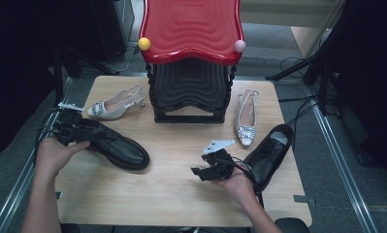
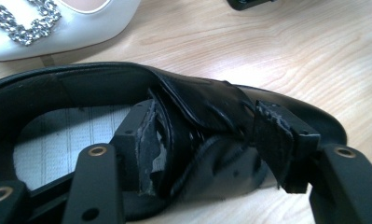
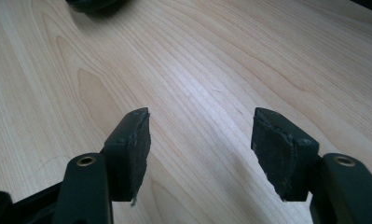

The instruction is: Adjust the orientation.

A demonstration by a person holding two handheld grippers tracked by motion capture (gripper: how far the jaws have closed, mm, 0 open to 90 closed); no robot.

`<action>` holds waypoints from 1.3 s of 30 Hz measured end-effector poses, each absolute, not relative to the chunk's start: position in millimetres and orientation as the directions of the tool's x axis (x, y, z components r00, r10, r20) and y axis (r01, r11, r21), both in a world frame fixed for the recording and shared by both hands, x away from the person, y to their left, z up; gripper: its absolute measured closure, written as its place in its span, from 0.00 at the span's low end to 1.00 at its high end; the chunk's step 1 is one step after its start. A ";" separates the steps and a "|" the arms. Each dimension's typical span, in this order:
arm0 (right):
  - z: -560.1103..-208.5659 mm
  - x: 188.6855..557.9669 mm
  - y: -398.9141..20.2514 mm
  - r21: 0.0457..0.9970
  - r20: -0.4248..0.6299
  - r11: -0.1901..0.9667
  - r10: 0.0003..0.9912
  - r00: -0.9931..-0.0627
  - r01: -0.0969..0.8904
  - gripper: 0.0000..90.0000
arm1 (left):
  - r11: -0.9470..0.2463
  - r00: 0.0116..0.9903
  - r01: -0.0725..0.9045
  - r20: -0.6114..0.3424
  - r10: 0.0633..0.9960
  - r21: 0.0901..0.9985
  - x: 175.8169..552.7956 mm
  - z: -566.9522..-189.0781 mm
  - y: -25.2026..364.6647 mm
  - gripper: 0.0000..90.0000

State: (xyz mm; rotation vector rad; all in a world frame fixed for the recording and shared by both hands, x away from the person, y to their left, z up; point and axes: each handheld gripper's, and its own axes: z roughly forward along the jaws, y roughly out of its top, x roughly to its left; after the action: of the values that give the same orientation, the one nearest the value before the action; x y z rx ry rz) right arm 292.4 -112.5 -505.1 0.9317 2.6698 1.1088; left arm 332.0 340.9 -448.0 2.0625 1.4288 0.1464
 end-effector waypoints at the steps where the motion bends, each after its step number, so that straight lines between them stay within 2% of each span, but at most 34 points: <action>1: -505.2 291.8 -113.2 0.671 0.131 0.546 0.579 -0.805 0.502 0.42 | -0.220 0.406 0.819 -0.265 0.874 0.529 334.8 -450.6 338.9 0.45; 5: -505.8 289.9 -116.5 0.671 0.129 0.541 0.587 -0.799 0.507 0.42 | -0.259 0.431 0.837 -0.288 0.855 0.483 340.9 -458.6 332.9 0.45; 10: -506.1 289.7 -119.3 0.672 0.128 0.537 0.595 -0.793 0.511 0.42 | -0.256 0.432 0.843 -0.312 0.847 0.473 343.5 -460.5 334.1 0.46; 21: -505.8 289.8 -117.9 0.674 0.125 0.539 0.591 -0.797 0.505 0.42 | -0.226 0.424 0.856 -0.379 0.823 0.465 340.5 -449.9 326.1 0.76; 26: -504.8 290.4 -118.1 0.679 0.128 0.533 0.591 -0.796 0.505 0.43 | -0.229 0.439 0.845 -0.385 0.812 0.483 335.2 -440.3 316.7 0.84; 34: -502.8 290.9 -114.7 0.692 0.122 0.534 0.577 -0.807 0.486 0.43 | -0.230 0.467 0.820 -0.380 0.798 0.524 323.1 -421.1 297.2 0.86; 39: -499.8 292.4 -110.9 0.703 0.119 0.534 0.563 -0.818 0.469 0.43 | -0.223 0.485 0.813 -0.413 0.771 0.538 314.4 -413.9 281.9 0.86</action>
State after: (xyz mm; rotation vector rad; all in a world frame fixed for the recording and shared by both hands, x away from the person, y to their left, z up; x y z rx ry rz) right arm 292.4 -110.9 -499.8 0.8935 2.6424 1.1554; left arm 314.4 281.9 -413.9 2.0118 1.3046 -0.0749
